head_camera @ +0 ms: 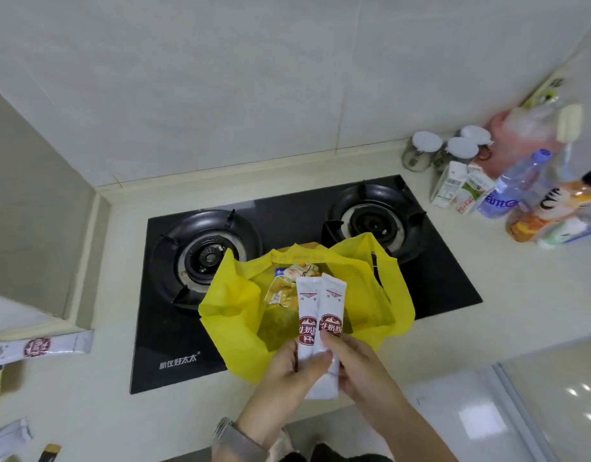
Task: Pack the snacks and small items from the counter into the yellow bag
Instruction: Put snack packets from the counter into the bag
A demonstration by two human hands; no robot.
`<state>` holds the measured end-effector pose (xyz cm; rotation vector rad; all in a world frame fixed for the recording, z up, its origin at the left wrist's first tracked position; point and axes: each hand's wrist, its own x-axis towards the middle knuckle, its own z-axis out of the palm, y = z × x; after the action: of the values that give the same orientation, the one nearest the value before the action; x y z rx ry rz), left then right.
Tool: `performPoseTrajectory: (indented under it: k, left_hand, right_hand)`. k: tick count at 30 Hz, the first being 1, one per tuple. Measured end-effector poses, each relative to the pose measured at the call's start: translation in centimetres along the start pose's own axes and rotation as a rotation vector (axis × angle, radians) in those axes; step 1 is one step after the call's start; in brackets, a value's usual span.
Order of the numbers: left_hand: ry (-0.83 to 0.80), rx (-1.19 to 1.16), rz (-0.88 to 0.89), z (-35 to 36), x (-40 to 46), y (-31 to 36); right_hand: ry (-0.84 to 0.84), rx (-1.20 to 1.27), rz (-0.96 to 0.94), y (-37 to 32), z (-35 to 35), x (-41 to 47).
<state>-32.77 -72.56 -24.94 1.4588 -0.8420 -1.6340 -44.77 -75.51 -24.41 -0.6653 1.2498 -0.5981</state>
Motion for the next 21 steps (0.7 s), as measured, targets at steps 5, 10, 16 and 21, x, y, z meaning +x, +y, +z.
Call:
performPoseTrajectory:
  k: [5, 10, 16, 21]
  left_hand:
    - [-0.103, 0.191, 0.01, -0.4, 1.8, 0.4]
    - [-0.153, 0.473, -0.01, -1.8, 2.4, 1.2]
    - [0.022, 0.601, 0.037, -3.5, 2.9, 2.2]
    - [0.171, 0.501, 0.044, -3.9, 3.4, 2.5]
  right_hand:
    - [0.096, 0.159, -0.009, -0.1, -0.3, 0.5]
    - [0.073, 0.203, 0.01, -0.3, -0.9, 1.3]
    - [0.014, 0.072, 0.152, -2.9, -2.5, 3.4]
    - [-0.08, -0.066, 0.192, -4.9, -3.2, 7.8]
